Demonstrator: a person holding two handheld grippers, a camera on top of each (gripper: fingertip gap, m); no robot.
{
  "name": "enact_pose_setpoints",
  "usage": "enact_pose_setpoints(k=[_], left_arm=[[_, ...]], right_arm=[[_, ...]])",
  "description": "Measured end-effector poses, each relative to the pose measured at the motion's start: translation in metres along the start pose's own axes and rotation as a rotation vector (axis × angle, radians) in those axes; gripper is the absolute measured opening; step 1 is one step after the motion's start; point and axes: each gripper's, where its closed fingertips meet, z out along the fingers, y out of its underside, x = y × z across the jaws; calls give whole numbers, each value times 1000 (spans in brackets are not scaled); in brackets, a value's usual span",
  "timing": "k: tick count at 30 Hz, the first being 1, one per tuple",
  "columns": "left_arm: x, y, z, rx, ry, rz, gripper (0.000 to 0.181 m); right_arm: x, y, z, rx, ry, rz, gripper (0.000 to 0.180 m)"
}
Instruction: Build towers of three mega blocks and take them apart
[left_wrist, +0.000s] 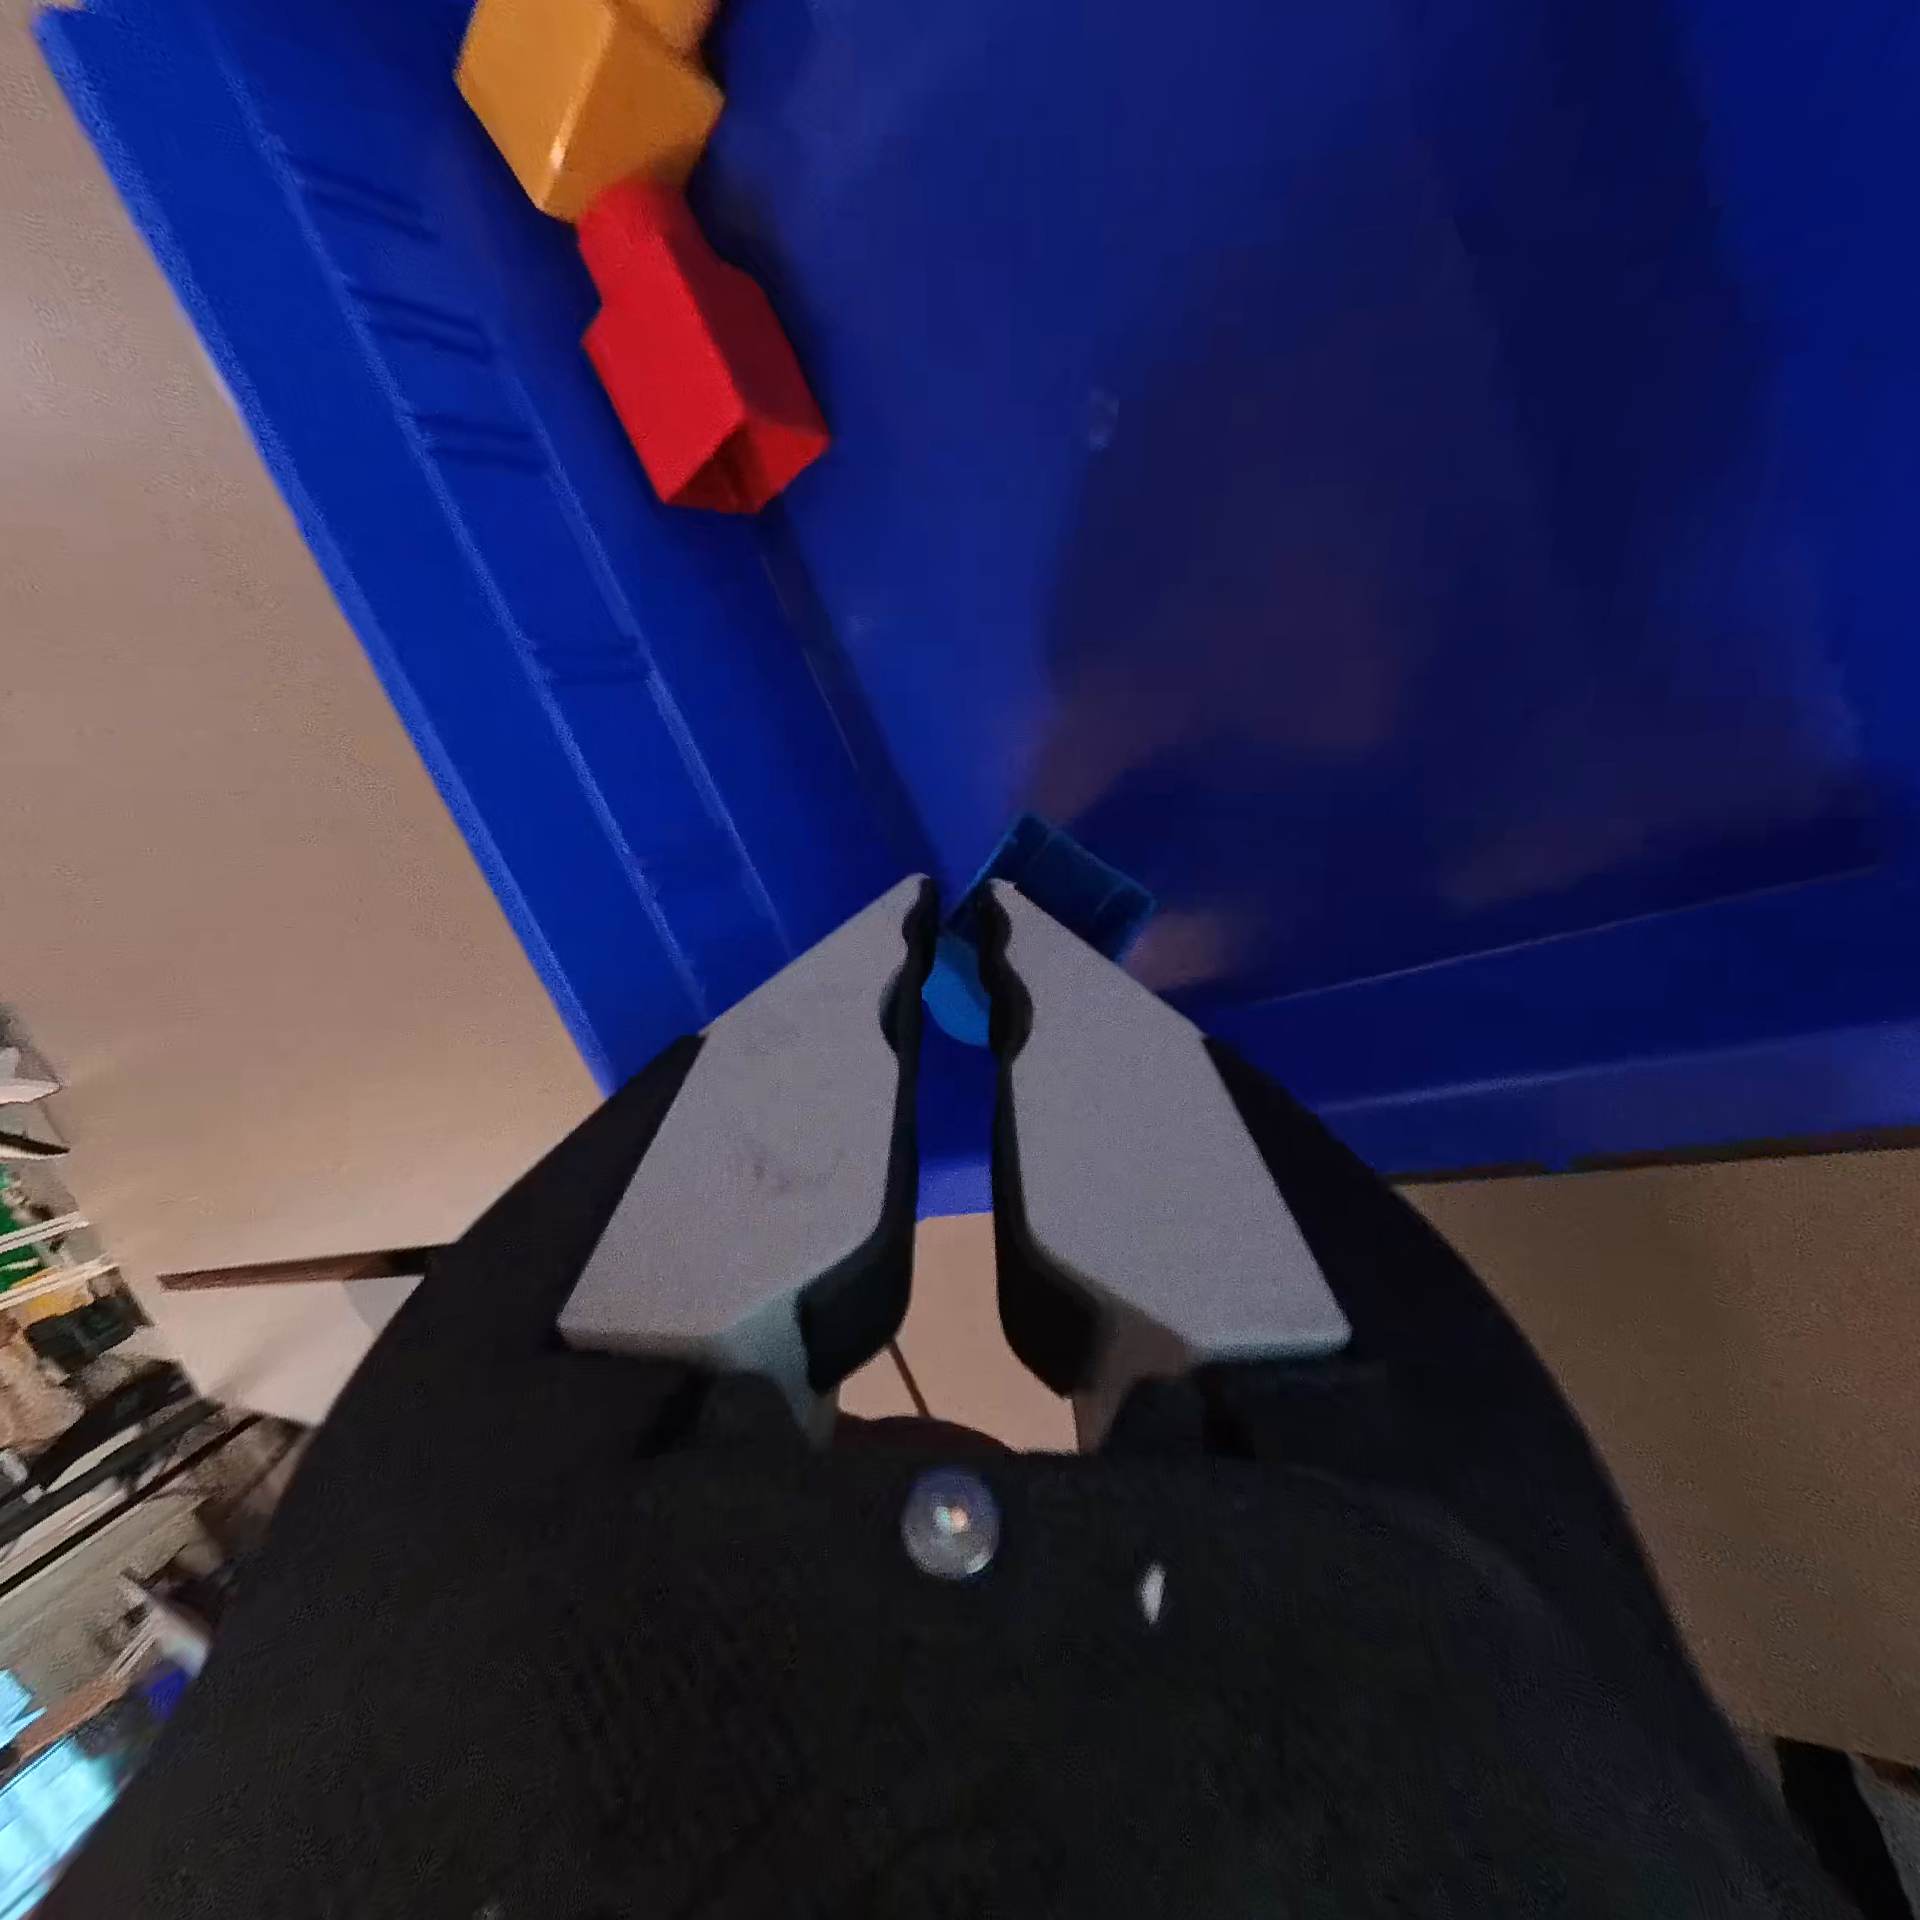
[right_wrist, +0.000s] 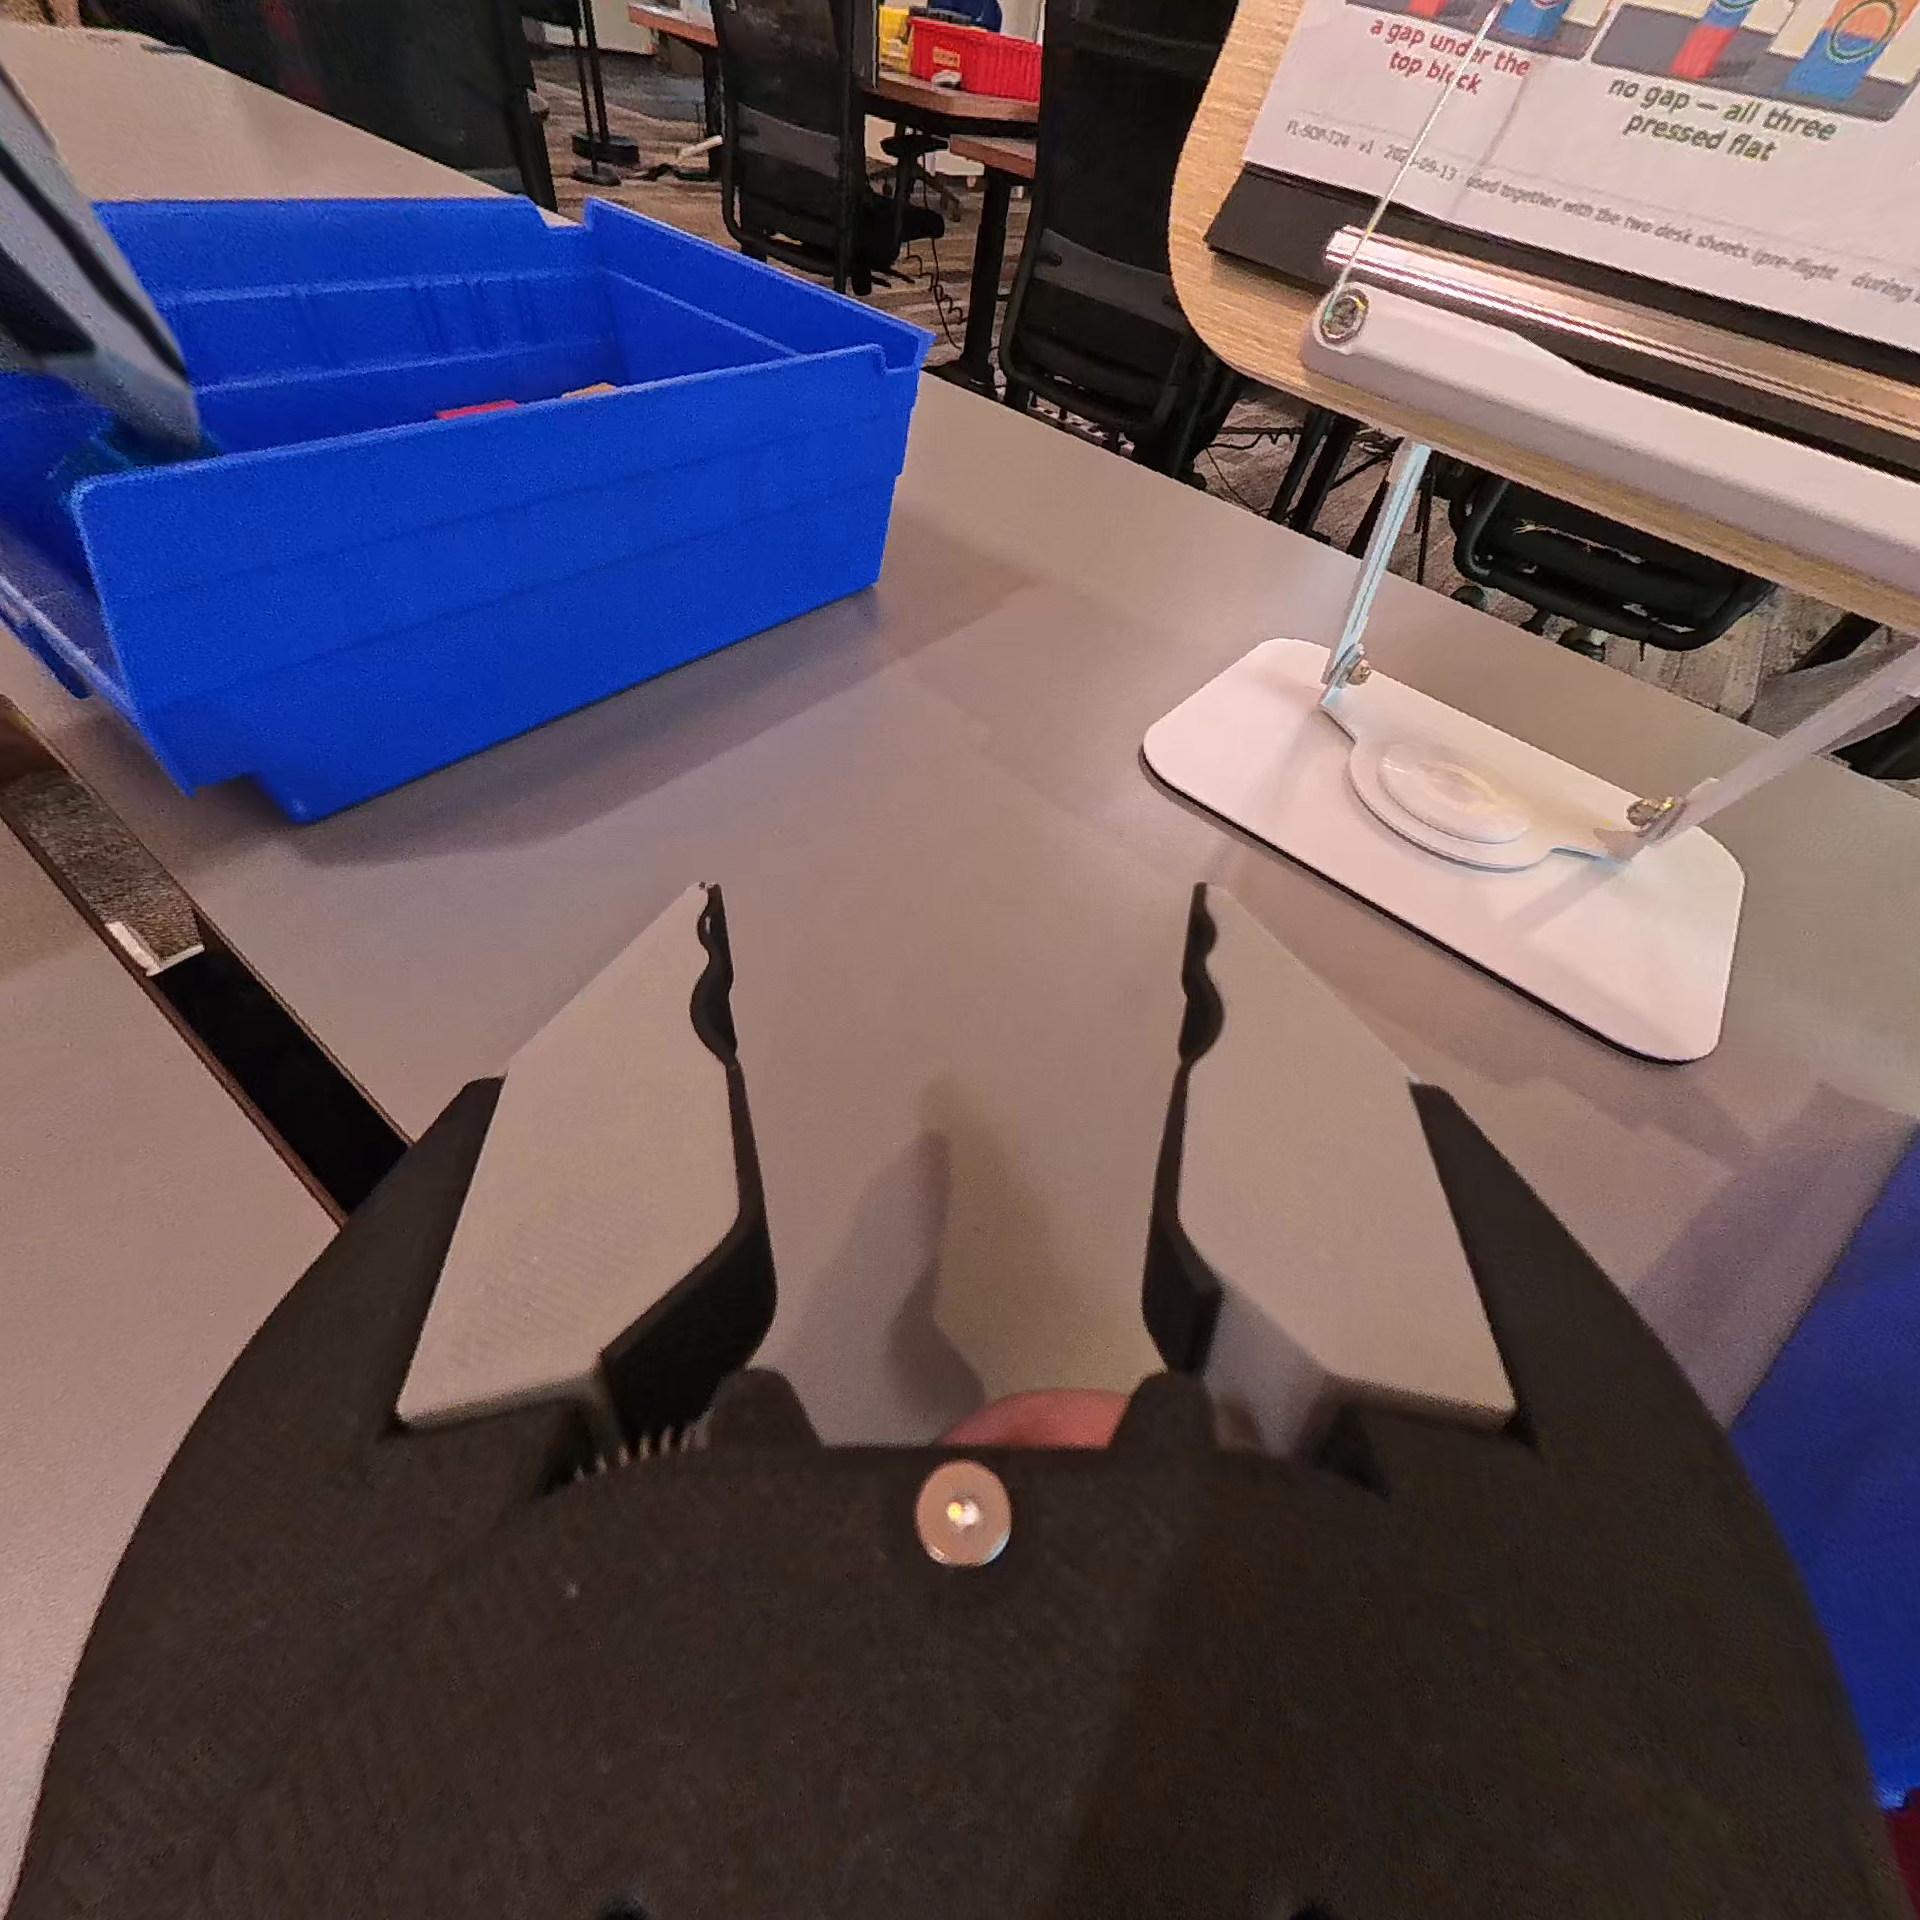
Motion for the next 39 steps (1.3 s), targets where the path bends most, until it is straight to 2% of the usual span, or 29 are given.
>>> enact_pose_setpoints(k=[5,10,15,20,26,28,33,35,39], left_arm=[[0,-43,-63,342,153,-169,6],[27,-76,-148,687,449,-263,6],[104,-97,-198,819,775,-158,6],[163,-101,-240,890,1123,-83,5],[182,-105,-253,907,1262,-76,5],[187,-106,-255,911,1289,-76,5],[198,-110,-251,906,1313,-87,5],[199,-113,-247,909,1309,-106,5],[199,-118,-232,900,1278,-108,5]], right_arm=[[-8,-6,-2,31,-73,41,83],[-40,-33,-17,176,-312,119,82],[-66,-61,-45,350,-547,164,78],[-64,-74,-59,451,-592,198,75],[-58,-87,-76,554,-664,262,68],[-54,-87,-76,564,-640,266,62],[-55,-88,-76,564,-650,273,60],[-56,-87,-79,567,-665,247,37],[-54,-76,-71,463,-679,239,32]])
